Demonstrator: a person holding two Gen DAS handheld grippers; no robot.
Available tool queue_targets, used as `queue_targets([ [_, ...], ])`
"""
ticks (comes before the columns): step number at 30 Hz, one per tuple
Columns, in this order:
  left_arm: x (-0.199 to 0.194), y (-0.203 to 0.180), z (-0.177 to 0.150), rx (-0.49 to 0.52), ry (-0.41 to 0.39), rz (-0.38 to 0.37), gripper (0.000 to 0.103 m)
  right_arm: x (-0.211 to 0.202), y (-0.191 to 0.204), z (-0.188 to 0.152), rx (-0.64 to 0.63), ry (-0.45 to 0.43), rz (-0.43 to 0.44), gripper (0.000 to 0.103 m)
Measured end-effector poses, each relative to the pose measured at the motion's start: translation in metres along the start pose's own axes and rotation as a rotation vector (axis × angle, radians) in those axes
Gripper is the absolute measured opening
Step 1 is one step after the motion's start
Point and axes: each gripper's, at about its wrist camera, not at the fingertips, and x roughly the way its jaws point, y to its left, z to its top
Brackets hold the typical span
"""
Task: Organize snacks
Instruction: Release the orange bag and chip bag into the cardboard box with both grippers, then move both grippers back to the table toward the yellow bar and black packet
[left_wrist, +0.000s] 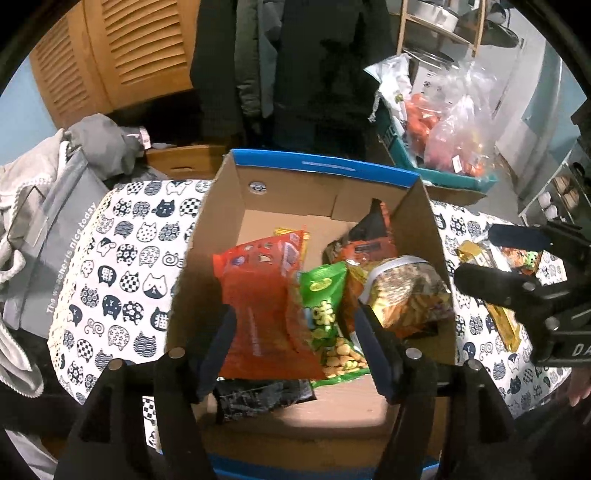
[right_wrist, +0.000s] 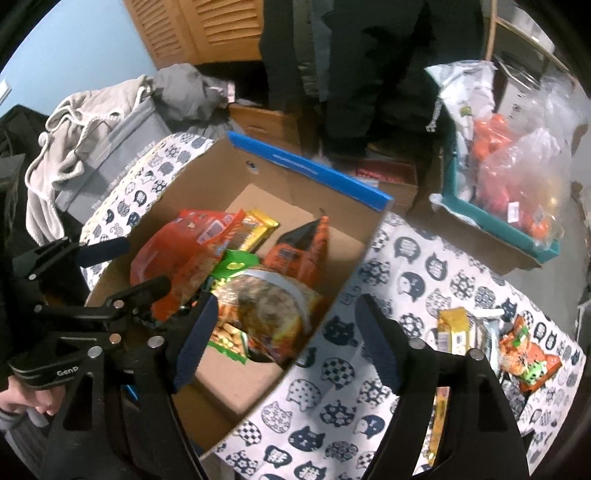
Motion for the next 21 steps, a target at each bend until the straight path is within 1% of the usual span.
queue_targets([
  [4,0.000,-0.015,-0.001,0.030,0.008,-0.012,0.068,-0.010,-0.013,-0.008,0.017,-0.011,-0.011,0.079],
  [7,-0.001,-0.026,0.000,0.051,0.009,-0.023,0.069,-0.016,-0.022,-0.015,0.014,-0.012,-0.039,0.079],
  [9,-0.003,-0.036,-0.001,0.070,0.007,-0.027,0.071,-0.019,-0.029,-0.021,0.011,-0.011,-0.058,0.079],
  [21,-0.005,-0.088,-0.003,0.154,0.032,-0.068,0.075,-0.041,-0.074,-0.065,0.033,-0.004,-0.107,0.079],
])
